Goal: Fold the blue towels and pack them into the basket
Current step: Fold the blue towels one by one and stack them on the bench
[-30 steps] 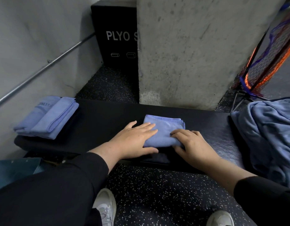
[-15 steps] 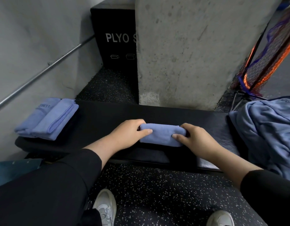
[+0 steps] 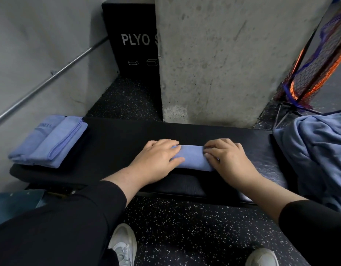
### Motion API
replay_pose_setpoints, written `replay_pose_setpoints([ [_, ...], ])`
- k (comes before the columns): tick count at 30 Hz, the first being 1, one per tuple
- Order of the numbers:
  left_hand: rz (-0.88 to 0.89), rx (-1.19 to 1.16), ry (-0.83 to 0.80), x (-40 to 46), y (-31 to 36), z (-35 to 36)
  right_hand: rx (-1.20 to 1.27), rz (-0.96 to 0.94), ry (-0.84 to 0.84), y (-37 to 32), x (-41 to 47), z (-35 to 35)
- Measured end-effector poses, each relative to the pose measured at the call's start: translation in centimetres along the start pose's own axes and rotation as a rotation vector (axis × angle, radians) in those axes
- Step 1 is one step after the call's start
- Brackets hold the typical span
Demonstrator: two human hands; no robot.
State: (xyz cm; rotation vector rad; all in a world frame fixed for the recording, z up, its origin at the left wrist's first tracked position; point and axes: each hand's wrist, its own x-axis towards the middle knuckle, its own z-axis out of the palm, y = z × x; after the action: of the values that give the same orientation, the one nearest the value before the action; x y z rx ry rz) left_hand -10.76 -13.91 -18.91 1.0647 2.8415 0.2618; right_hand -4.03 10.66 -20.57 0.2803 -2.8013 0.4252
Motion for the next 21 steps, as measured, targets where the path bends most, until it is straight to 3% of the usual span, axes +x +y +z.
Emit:
replay_pose_setpoints([
  [5, -0.074, -0.001, -0.139, 0.4, 0.2, -0.1, 0.009, 0.033, -0.295, 1.6, -0.5, -0.2],
  [9, -0.127, -0.053, -0.123, 1.0, 0.2, -0.9, 0.267, 0.178, -0.232, 1.7, 0.2, -0.2],
  [11, -0.193, -0.228, -0.064, 0.9, -0.1, -1.5, 0.471, 0.289, -0.205, 1.2, 0.9, -0.9],
  [15, -0.280, -0.796, 0.087, 0.5, -0.7, -2.3, 0.789, 0.449, -0.096, -0.5, 2.3, -2.5],
  [18, -0.309, -1.097, 0.032, -0.1, -0.4, -2.6, 1.006, 0.568, -0.098, -1.6, 3.1, -2.9],
  [21, -0.366, -1.245, 0.032, -0.7, -0.1, -3.0, 1.220, 0.677, -0.081, -2.8, 4.0, -3.0],
])
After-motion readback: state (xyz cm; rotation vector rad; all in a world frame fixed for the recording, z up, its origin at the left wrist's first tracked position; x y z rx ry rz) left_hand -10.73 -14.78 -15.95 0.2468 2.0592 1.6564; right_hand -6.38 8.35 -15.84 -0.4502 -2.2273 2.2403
